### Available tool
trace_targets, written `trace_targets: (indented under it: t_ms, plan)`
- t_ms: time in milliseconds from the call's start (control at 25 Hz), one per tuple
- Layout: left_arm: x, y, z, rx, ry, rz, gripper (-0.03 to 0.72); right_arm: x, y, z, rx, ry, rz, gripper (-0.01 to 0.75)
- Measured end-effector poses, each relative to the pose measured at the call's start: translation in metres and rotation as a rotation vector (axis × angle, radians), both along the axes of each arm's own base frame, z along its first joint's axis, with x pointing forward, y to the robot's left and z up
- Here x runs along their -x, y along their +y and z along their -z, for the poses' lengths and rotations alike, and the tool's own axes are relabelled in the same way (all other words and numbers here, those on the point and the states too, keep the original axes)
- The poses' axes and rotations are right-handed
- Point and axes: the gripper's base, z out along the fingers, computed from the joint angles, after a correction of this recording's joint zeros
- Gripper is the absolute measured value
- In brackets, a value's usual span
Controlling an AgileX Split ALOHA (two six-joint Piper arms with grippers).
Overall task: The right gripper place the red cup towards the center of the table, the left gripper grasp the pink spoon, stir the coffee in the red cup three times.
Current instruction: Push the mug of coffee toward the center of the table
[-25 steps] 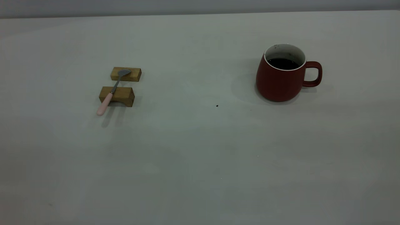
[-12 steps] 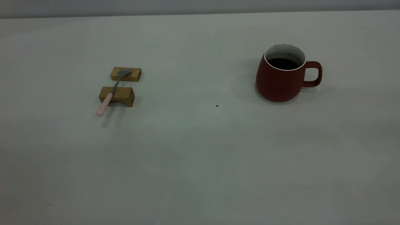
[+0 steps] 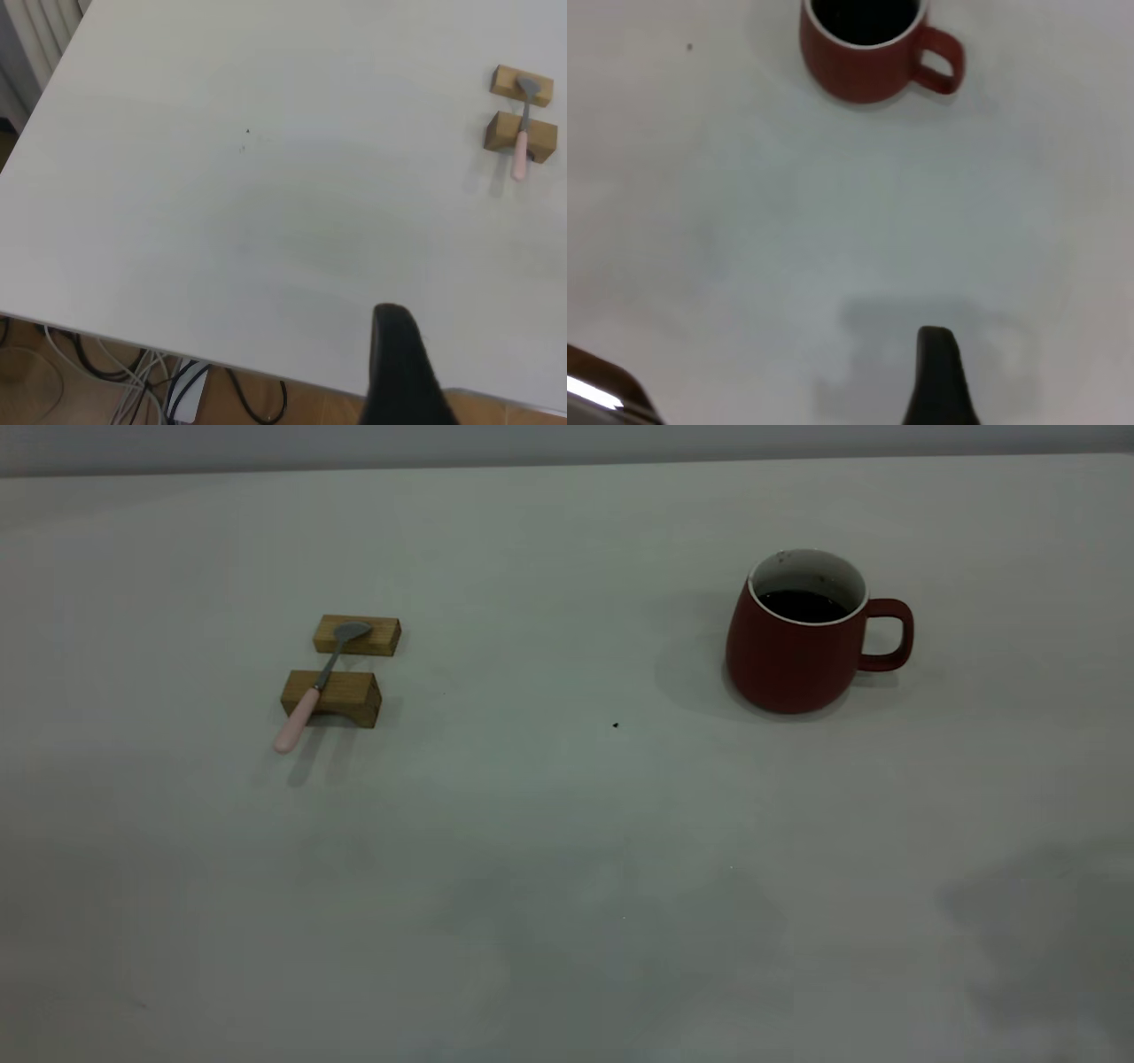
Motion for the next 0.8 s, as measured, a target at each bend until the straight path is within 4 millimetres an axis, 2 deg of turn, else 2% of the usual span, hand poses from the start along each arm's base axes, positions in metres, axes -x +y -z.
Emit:
trace_targets:
  t_ms: [160,280,440,560,800]
  plan:
    - [0.0,0.0,0.0,0.0,0.0,0.0,0.515,-0.059,0.008,0.016,0.045,0.031,-0.112,0.592]
    - [0.0,0.0,0.0,0.0,0.0,0.0,0.515,-0.101,0.015,0.044,0.088,0.079,-0.222,0.592]
    - [0.0,0.0,0.0,0.0,0.0,0.0,0.515,-0.147,0.021,0.089,0.214,0.106,-0.488,0.592]
    - [0.0,0.0,0.0,0.0,0.0,0.0,0.515,-0.172,0.02,0.116,0.287,0.111,-0.68,0.592]
    - [0.0,0.0,0.0,0.0,0.0,0.0,0.515,-0.202,0.001,0.151,0.329,0.066,-0.841,0.592]
